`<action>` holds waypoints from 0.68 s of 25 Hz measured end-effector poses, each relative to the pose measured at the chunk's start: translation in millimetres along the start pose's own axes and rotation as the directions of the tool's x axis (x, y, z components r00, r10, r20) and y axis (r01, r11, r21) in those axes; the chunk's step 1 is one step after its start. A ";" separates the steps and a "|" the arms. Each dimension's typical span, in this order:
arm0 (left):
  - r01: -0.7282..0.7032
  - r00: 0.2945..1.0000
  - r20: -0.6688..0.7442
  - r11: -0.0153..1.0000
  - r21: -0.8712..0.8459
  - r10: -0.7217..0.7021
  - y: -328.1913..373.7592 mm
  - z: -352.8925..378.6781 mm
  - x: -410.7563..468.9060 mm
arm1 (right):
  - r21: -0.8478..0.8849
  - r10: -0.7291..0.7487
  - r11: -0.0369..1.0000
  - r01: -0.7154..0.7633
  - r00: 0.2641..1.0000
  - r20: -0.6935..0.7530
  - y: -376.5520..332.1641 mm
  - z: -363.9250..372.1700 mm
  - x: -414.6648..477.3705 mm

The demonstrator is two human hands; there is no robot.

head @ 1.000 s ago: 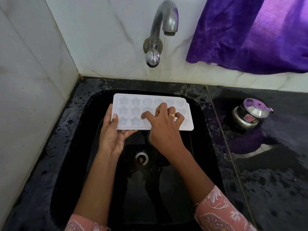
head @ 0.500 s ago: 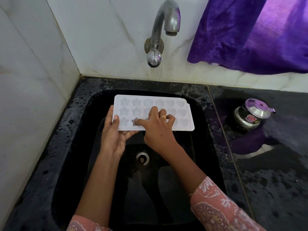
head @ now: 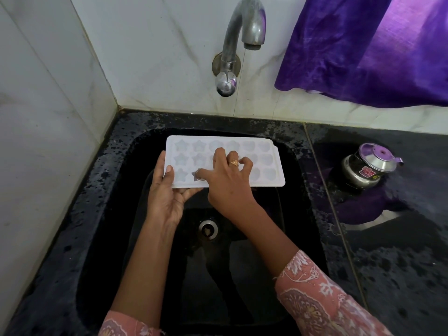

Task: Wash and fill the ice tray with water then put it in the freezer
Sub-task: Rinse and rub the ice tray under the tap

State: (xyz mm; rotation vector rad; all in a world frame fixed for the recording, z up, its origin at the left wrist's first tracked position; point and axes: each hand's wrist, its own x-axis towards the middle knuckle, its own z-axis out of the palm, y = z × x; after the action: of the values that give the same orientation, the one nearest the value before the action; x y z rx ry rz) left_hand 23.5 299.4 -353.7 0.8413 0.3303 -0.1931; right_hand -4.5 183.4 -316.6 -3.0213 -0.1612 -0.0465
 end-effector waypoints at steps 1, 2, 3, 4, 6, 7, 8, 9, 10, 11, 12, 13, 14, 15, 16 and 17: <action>-0.002 1.000 0.003 1.000 0.006 0.002 0.8 0.1 -0.1 | 0.007 0.000 1.000 0.000 1.000 0.003 0.4 0.3 -0.2; -0.001 1.000 0.003 1.000 0.008 0.001 1.1 0.1 -0.3 | 0.013 -0.003 1.000 0.003 1.000 0.009 0.8 0.7 -0.5; 0.002 1.000 0.003 1.000 0.008 -0.002 1.2 0.1 -0.9 | 0.019 -0.007 1.000 0.007 1.000 0.017 1.4 0.9 -0.8; 0.008 1.000 0.005 1.000 0.004 -0.008 1.0 0.0 -1.5 | 0.029 -0.010 1.000 0.009 1.000 0.024 2.8 0.2 -0.8; 0.014 1.000 0.014 1.000 -0.006 -0.014 0.5 -0.4 -2.3 | 0.056 -0.003 0.998 0.002 1.000 0.020 5.6 -3.4 0.3; 0.014 1.000 0.021 1.000 -0.012 -0.014 0.7 -0.4 -2.4 | 0.070 0.002 0.998 -0.002 1.000 0.003 6.1 -5.4 1.0; 0.012 1.000 0.025 1.000 -0.022 -0.012 0.6 -0.2 -1.8 | 0.081 0.000 0.997 0.002 1.000 -0.024 5.9 -7.1 2.1; 0.011 1.000 0.025 0.999 -0.034 -0.010 0.4 -0.1 -0.8 | 0.087 -0.011 0.996 0.015 0.999 -0.050 4.3 -8.5 3.5; 0.012 1.000 0.024 0.999 -0.042 -0.011 0.2 0.1 0.1 | 0.086 -0.032 0.996 0.037 0.998 -0.061 1.4 -9.9 4.9; 0.017 1.000 0.025 0.999 -0.042 -0.016 -0.1 0.3 0.4 | 0.073 -0.064 0.995 0.068 0.996 -0.054 -2.5 -10.3 6.1; 0.025 0.999 0.028 0.999 -0.036 -0.024 -0.4 0.4 0.2 | 0.050 -0.097 0.994 0.099 0.995 -0.036 -6.3 -9.3 6.9; 0.034 0.999 0.028 0.999 -0.025 -0.033 -0.9 0.3 -0.2 | 0.032 -0.118 0.992 0.119 0.993 -0.016 -9.4 -7.5 7.6; 0.041 0.999 0.027 0.999 -0.014 -0.041 -1.4 0.1 -0.6 | 0.021 -0.126 0.992 0.126 0.992 0.000 -11.5 -5.7 8.2; 0.045 0.999 0.028 0.999 -0.005 -0.045 -1.6 -0.4 -0.9 | 0.015 -0.126 0.992 0.125 0.992 0.010 -12.7 -3.8 8.7; 0.047 0.999 0.027 0.999 0.001 -0.047 -1.6 -1.0 -0.9 | 0.013 -0.125 0.992 0.124 0.992 0.013 -13.2 -2.1 9.3; 0.047 0.999 0.027 0.999 0.003 -0.047 -1.5 -1.5 -0.7 | 0.012 -0.125 0.992 0.125 0.992 0.015 -13.8 -0.4 9.5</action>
State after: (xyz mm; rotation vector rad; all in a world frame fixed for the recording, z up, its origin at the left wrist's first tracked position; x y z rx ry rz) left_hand 22.0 299.6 -355.4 0.8334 0.3245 -0.2488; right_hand 3.5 197.9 -314.3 -2.9971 -0.3507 -0.0322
